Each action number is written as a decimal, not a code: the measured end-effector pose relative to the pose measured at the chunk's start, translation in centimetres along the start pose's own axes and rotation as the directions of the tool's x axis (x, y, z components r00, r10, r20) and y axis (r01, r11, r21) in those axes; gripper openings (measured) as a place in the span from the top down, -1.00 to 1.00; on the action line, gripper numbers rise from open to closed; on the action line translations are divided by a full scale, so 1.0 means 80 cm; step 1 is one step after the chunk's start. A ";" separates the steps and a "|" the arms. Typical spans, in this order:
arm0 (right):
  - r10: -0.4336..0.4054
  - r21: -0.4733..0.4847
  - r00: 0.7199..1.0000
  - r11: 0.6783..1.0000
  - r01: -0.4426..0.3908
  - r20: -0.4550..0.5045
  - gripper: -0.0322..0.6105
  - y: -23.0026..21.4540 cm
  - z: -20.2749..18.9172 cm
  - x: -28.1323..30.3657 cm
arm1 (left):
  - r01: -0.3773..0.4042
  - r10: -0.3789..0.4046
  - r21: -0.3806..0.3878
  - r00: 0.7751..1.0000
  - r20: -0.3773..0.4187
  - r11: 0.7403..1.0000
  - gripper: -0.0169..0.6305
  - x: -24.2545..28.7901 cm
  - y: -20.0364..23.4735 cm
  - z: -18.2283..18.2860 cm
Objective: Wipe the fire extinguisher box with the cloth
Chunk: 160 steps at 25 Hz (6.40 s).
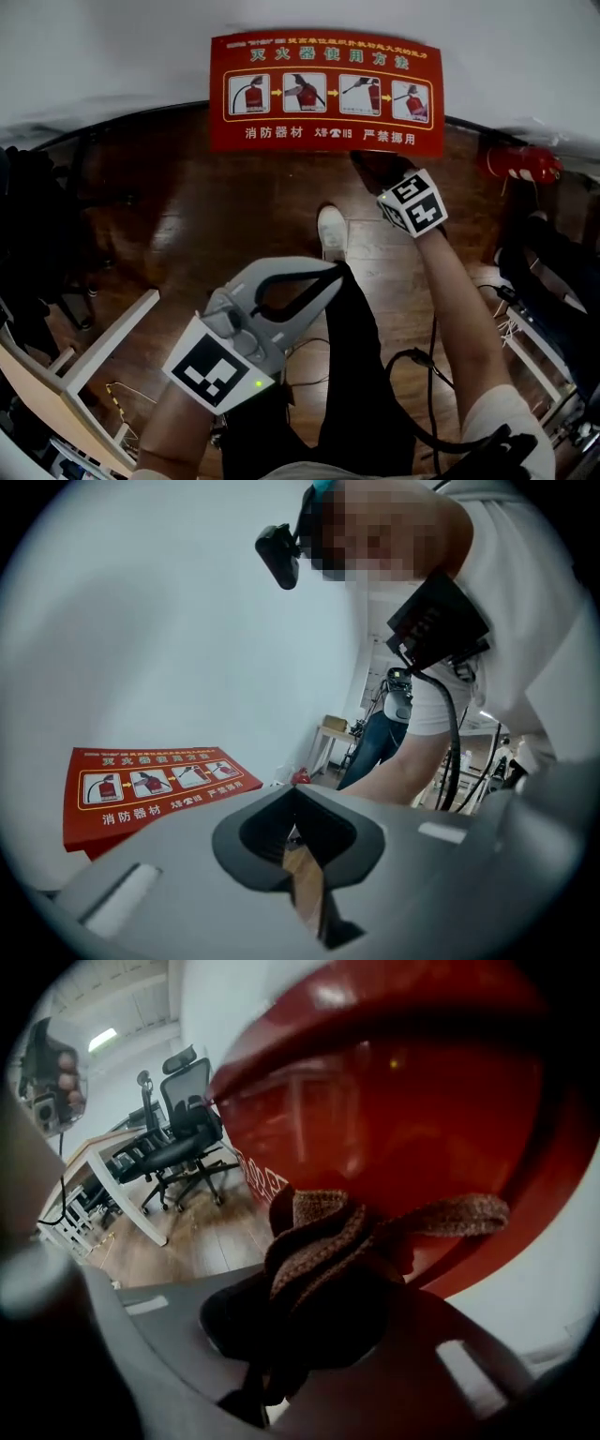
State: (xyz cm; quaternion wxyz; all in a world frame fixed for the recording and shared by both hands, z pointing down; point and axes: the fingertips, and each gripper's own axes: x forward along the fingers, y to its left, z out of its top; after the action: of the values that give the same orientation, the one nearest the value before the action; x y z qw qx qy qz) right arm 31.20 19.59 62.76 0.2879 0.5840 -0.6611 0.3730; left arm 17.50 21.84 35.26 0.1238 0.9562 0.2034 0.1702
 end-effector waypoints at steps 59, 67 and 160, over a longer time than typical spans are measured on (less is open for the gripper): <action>0.000 0.258 0.983 0.965 0.048 -0.183 0.74 0.033 -0.067 0.249 | -0.108 0.117 -0.128 0.991 0.065 0.986 0.95 -0.133 0.104 -0.165; 0.022 0.210 0.976 0.977 0.025 -0.217 0.74 0.056 -0.065 0.252 | -0.150 0.162 -0.153 0.984 0.069 0.977 0.95 -0.146 0.113 -0.177; -0.436 -0.245 0.159 0.148 -0.958 -0.886 0.74 0.077 0.100 0.334 | -0.578 0.660 -0.370 0.737 0.145 0.727 0.95 -0.321 0.305 -0.108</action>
State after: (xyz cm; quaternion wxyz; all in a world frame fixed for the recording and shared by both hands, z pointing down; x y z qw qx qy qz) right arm 21.52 -1.69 79.12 0.7704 -0.2917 -0.5273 0.2084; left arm 0.66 -9.38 43.54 0.2289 0.9518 -0.1774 0.1008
